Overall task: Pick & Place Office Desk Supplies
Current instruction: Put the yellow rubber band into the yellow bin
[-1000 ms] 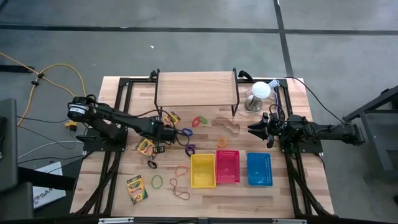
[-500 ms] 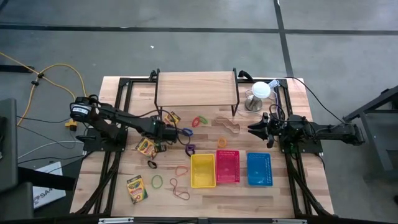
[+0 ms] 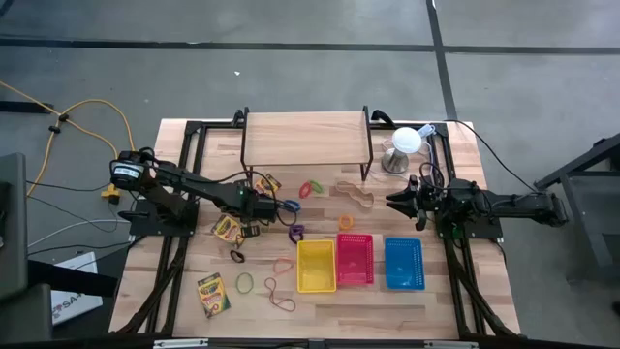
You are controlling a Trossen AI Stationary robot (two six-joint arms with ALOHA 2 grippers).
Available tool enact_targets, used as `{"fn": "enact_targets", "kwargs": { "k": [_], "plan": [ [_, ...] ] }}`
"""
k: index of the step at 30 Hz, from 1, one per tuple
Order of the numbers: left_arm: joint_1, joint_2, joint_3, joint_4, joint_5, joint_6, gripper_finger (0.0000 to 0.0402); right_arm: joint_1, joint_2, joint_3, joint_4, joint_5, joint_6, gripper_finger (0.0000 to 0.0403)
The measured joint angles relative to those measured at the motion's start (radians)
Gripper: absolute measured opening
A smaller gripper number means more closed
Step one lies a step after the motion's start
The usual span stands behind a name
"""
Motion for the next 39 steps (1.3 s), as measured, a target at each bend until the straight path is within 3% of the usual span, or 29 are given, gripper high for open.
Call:
{"fn": "enact_targets", "kwargs": {
  "k": [15,25,39],
  "plan": [
    [0.026,0.023,0.000,0.004,0.023,-0.005,0.0062,0.000,0.000,0.000,0.001,0.000,0.000,0.0107],
    [0.026,0.023,0.000,0.000,0.023,-0.008,0.0005,0.000,0.000,0.000,0.001,0.000,0.000,0.0107],
    [0.021,-0.012,0.000,-0.012,0.050,-0.027,0.0002,0.000,0.000,0.000,0.001,0.000,0.000,0.0107]
  ]
}}
